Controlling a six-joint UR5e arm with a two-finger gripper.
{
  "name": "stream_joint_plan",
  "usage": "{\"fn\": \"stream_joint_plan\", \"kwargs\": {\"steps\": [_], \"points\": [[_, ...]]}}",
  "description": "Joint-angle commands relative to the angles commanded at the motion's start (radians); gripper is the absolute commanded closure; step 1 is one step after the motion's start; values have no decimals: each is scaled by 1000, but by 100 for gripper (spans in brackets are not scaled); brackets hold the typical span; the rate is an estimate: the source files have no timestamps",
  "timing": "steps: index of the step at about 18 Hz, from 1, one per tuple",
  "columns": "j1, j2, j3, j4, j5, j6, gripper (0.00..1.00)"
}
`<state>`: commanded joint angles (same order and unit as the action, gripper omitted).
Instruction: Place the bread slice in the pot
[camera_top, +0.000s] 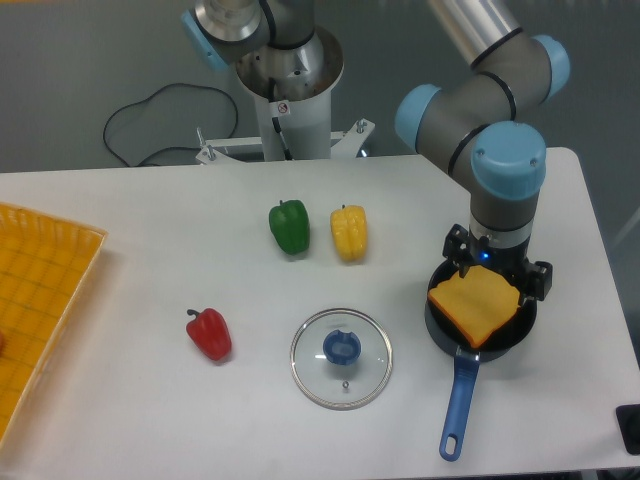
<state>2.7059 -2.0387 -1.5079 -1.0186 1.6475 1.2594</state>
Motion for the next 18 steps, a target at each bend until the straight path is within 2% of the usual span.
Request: {"fn": "stream_joint_plan", "kwargs": {"steps": [4,18], "points": [[0,-28,9,35,0,-2,0],[-2,-40,20,37,-3,-3,0]]}}
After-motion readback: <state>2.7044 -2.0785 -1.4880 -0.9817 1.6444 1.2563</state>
